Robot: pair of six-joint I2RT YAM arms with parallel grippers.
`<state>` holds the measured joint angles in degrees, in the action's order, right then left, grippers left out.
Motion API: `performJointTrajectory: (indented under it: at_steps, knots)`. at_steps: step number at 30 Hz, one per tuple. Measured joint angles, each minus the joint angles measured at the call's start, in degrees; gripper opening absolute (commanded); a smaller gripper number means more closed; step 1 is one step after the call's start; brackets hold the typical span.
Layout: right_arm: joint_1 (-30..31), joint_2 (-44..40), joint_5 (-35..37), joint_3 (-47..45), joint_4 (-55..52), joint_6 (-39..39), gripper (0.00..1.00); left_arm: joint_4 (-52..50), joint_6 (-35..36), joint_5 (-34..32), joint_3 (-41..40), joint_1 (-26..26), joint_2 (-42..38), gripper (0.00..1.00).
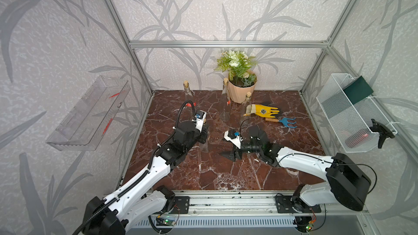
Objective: Remove the label from the bottle
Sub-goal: Hold the bottle at the center of the board, then tear open the label from the bottle.
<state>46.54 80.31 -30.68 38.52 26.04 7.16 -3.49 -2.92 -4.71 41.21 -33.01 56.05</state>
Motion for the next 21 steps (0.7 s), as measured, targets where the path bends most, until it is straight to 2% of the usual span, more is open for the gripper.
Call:
performJointTrajectory:
  at_steps: [4, 10, 19, 21]
  knots:
    - [2.32, 2.32, 5.09, -1.9, 9.55, -1.64, 0.73, 0.04, -2.34, -4.48, -0.02, -2.4, -0.09, 0.0]
    - [3.78, 9.84, 8.76, -2.03, 21.18, -3.34, 0.71, 2.08, -6.01, -10.14, -1.7, -5.09, -1.22, 0.0]
    - [3.89, 13.44, 9.84, -2.01, 27.58, -3.69, 0.71, 4.85, -8.66, -15.87, -4.33, -6.75, -2.1, 0.0]
    - [3.89, 13.79, 9.73, -2.01, 27.89, -3.63, 0.71, 5.62, -8.61, -16.17, -4.72, -7.02, -2.1, 0.13]
